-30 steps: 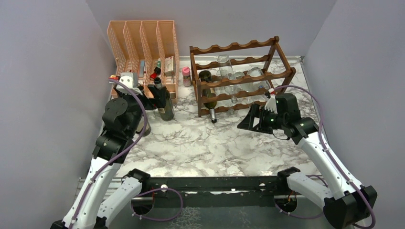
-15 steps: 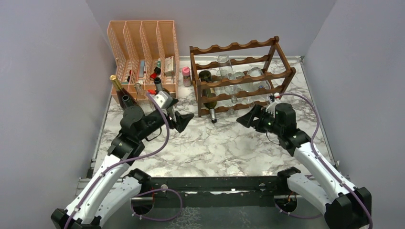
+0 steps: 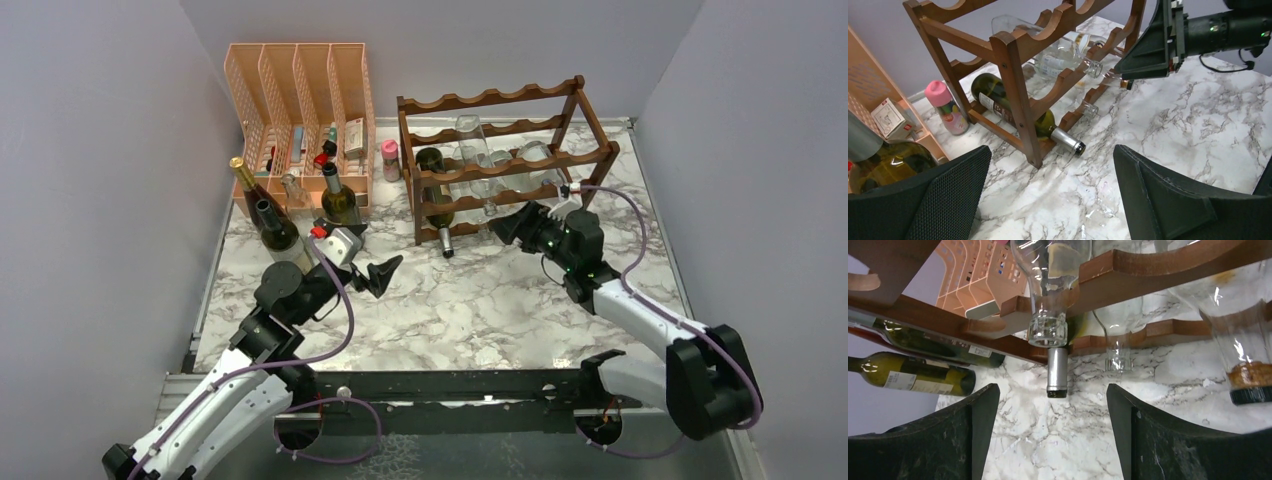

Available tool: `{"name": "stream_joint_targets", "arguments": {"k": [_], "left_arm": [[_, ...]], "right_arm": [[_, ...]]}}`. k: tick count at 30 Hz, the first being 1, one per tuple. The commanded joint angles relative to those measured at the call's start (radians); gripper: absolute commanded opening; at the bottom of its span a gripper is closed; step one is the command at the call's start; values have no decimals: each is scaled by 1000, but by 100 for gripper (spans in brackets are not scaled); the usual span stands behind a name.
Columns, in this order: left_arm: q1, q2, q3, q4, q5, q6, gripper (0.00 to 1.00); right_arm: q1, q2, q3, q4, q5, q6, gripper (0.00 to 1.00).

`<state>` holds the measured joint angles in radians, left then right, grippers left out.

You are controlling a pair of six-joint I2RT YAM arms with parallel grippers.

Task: Take the wine bottle off the wine rack

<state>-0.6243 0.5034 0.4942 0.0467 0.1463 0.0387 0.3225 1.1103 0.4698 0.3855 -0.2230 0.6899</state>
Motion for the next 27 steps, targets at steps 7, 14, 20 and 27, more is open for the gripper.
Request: {"name": "stream_joint_targets", "arguments": {"k": [7, 14, 20, 27], "left_arm": [[-46, -4, -10, 56, -118, 26, 99], [-72, 1, -3, 36, -176, 25, 99], [-75, 10, -5, 36, -174, 26, 99], [-75, 17, -8, 38, -183, 26, 99]], "right_arm": [[3, 189, 51, 309, 39, 39, 80], [4, 292, 81, 385, 12, 78, 68], [4, 341, 89, 418, 46, 104, 65], [4, 387, 109, 446, 31, 127, 60]]}}
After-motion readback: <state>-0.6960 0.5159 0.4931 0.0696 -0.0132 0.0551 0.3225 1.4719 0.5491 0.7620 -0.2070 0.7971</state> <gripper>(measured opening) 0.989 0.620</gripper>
